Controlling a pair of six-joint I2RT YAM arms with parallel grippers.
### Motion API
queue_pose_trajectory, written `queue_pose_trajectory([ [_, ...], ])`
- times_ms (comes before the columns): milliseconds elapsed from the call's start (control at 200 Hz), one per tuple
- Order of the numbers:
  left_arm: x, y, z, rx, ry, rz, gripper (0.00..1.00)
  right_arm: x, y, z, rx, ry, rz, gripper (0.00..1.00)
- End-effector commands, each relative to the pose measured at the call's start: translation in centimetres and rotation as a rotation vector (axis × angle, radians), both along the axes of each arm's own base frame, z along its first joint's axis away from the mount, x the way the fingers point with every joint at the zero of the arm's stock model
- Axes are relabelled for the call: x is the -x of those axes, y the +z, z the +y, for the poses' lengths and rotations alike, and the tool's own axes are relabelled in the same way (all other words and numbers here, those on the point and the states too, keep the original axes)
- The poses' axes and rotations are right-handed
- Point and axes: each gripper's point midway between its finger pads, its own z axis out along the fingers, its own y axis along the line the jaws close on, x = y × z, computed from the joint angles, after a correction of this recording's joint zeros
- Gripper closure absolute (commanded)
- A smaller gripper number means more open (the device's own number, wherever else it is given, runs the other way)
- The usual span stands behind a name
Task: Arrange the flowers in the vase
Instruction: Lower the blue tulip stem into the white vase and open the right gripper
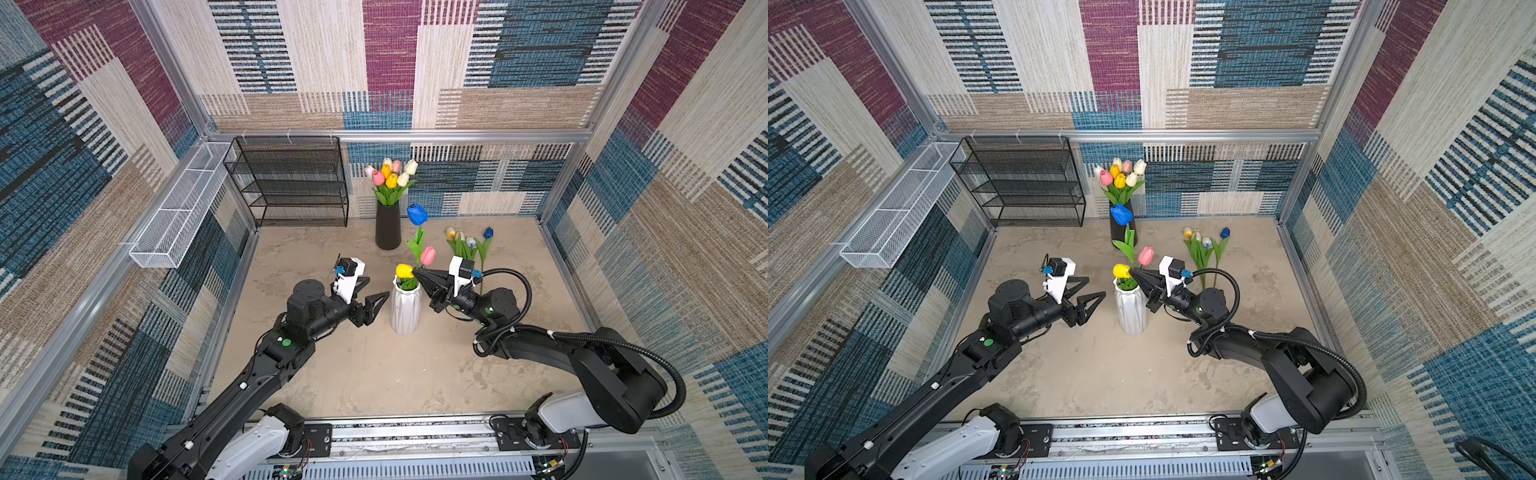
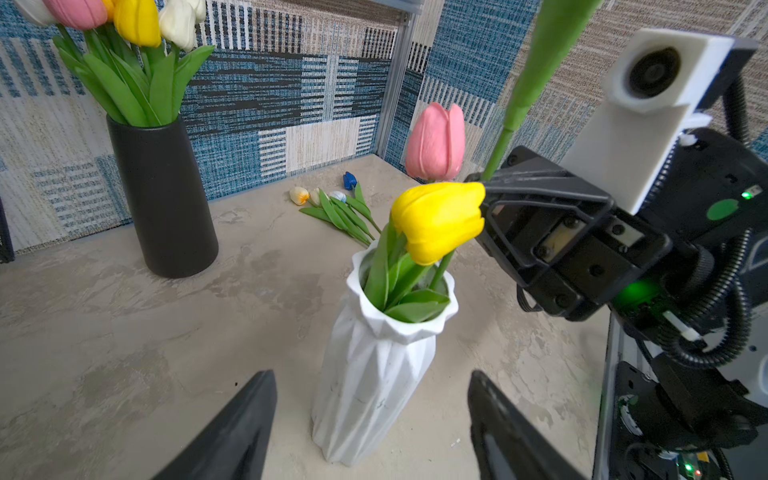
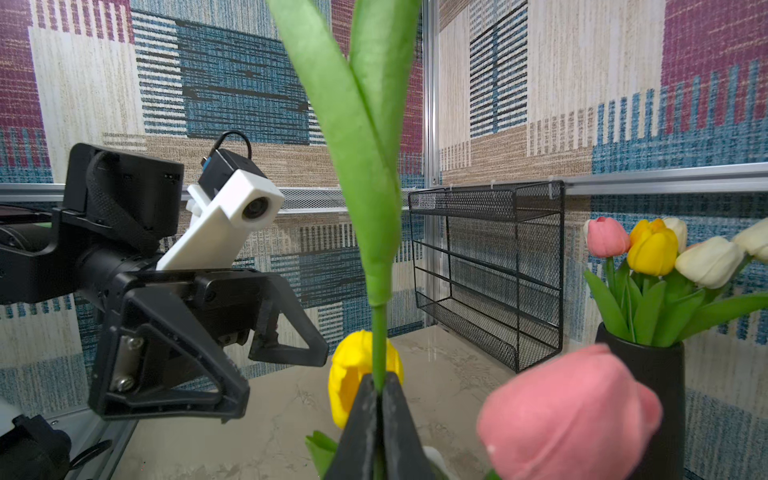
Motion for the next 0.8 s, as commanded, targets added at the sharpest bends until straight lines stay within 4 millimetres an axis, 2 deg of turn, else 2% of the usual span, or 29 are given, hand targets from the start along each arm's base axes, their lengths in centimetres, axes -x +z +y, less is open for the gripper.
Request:
queue_pose_trajectory([
  [0, -0.3, 1.3, -0.2, 0.023, -0.002, -0.047, 0.24, 0.1, 0.3, -0.1, 0.016, -0.017, -0.021, 0.76],
  [90, -0.4, 1.3, -0.3, 0.025, -0.005, -0.046, 0.25, -0.2, 0.5, -0.3, 0.029, -0.039, -0.022, 0.67],
  [411, -0.7, 1.8, -0.5, 0.027, -0.008, -0.064, 0.24, -0.2, 2.7, -1.5, 0.031, -0.106, -0.023, 0.49],
  [536, -0.8, 2.9, -0.4, 0.034, -0.001, -0.089, 0.24, 0.3, 4.9, -2.3, 0.039, -0.142, -0.044, 0.37],
  [556, -0.9, 3.1, -0.5, 0.036, -0.001, -0.094, 0.24, 0.3, 5.3, -2.3, 0.046, -0.148, -0.044, 0.29],
  [581, -0.9, 3.4, -0.5, 0.036, -0.001, -0.102, 0.24, 0.2, 5.8, -2.5, 0.052, -0.161, -0.043, 0.25],
  [696, -1.0, 5.3, -0.7, 0.044, -0.009, -0.137, 0.24, 0.2, 8.5, -3.6, 0.053, -0.222, -0.050, 0.24],
  [791, -0.1, 7.2, -1.2, 0.051, -0.069, -0.179, 0.18, -0.6, 11.4, -6.6, -0.005, -0.354, 0.008, 0.24],
])
